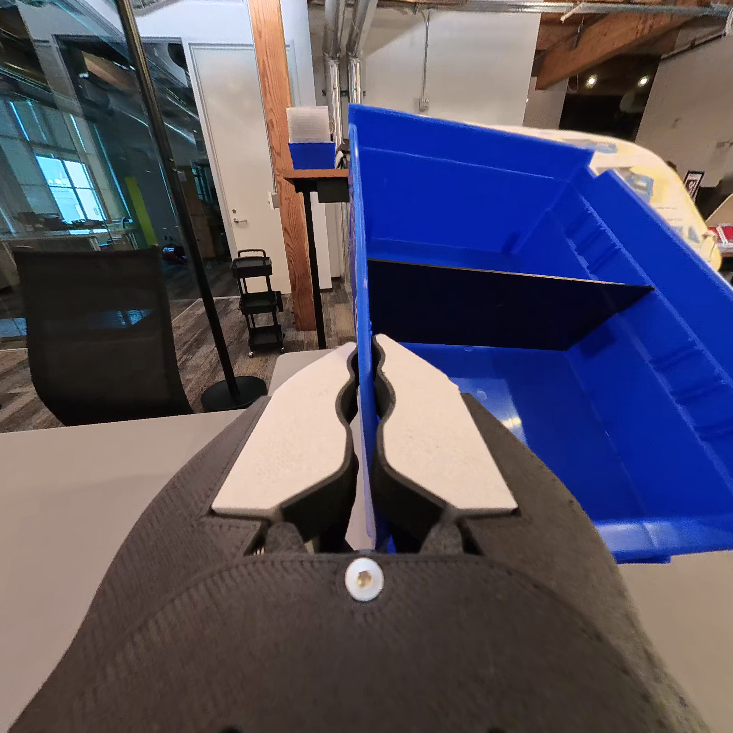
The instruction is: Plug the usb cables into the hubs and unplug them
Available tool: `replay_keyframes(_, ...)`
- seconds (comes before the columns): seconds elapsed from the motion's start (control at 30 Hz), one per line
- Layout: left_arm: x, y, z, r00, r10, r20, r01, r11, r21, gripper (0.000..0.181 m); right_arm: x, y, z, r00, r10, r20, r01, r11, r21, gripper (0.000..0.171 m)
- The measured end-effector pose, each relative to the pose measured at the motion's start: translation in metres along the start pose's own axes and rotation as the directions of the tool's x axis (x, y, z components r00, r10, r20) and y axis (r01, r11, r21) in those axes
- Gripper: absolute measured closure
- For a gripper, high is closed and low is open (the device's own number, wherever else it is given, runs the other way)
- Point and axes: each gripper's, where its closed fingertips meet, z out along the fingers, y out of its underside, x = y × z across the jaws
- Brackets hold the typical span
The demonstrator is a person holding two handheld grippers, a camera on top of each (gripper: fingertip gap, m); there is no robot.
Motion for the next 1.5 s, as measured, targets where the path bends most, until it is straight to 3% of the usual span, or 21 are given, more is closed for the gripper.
replay_keyframes(0.6,-0.032,-0.029,-0.027,0.997,-0.073,0.035,0.068,0.991,0.118,0.179,-0.094,-0.076,0.067,0.99,-0.098,0.103,0.094,0.995,0.04,0.112)
replay_keyframes(1.33,-0.1,-0.068,-0.087,0.978,-0.126,0.169,0.081,0.965,0.251,0.179,-0.263,-0.235,0.212,0.932,-0.163,0.324,0.121,0.982,0.146,0.093)
replay_keyframes(1.5,-0.102,-0.07,-0.09,0.976,-0.135,0.168,0.087,0.96,0.264,0.179,-0.289,-0.256,0.239,0.89,-0.174,0.422,0.125,0.982,0.141,0.104)
